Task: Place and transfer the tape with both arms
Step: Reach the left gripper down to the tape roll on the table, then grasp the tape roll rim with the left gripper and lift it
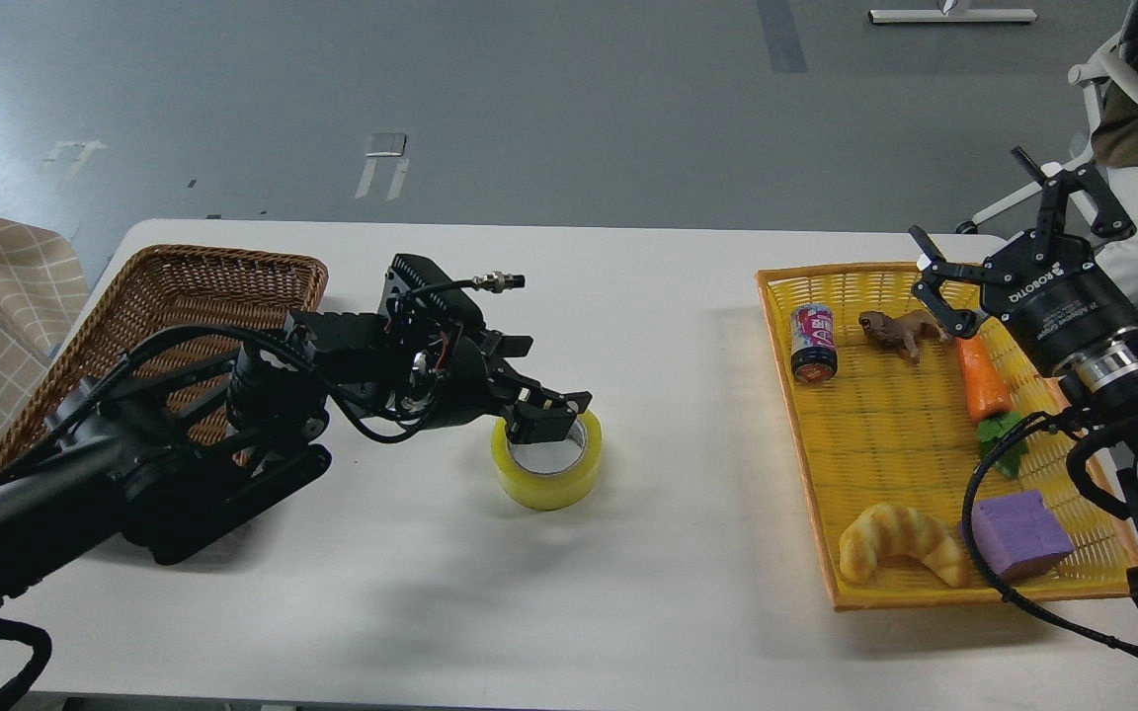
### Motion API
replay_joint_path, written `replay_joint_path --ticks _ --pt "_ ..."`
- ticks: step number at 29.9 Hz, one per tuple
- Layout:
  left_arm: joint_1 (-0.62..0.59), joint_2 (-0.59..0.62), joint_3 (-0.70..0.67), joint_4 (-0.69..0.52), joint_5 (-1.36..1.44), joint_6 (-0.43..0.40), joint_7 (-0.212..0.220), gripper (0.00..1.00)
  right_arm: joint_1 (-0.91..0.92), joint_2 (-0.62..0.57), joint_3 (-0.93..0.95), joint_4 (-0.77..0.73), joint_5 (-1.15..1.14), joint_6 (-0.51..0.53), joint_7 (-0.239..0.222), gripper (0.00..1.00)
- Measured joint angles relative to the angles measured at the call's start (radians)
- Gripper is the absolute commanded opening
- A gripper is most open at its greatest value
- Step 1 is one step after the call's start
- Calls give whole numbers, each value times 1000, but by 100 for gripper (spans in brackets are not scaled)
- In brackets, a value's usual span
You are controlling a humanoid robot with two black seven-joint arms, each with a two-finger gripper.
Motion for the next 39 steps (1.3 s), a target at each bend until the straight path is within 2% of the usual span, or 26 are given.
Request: replay_joint_path --ticks 11,21,24,25,27,28,29,30,32,39 --pt "9 -25 18 75 2 0 55 98 -13 6 0 0 0 0 0 100" --pt "11 -49 62 120 0 0 64 98 -22 7 0 0 -1 0 0 100" --pt "12 -55 63 140 0 0 65 94 -24 7 0 0 -1 0 0 100" --pt "13 -57 63 142 1 0 65 89 -25 7 0 0 -1 0 0 100" --pt "15 -59 64 145 3 0 64 71 -27 7 0 0 -2 0 0 100" --pt "16 -60 64 145 4 0 63 48 -27 7 0 0 -2 0 0 100" --pt "17 -60 64 145 4 0 62 32 -27 7 0 0 -1 0 0 100" --pt "17 -60 64 146 4 0 61 32 -28 7 0 0 -2 0 0 100" --pt "17 -61 67 150 5 0 60 0 -28 7 0 0 -2 0 0 100" --pt "16 -87 105 196 10 0 46 0 -29 8 0 0 -2 0 0 100"
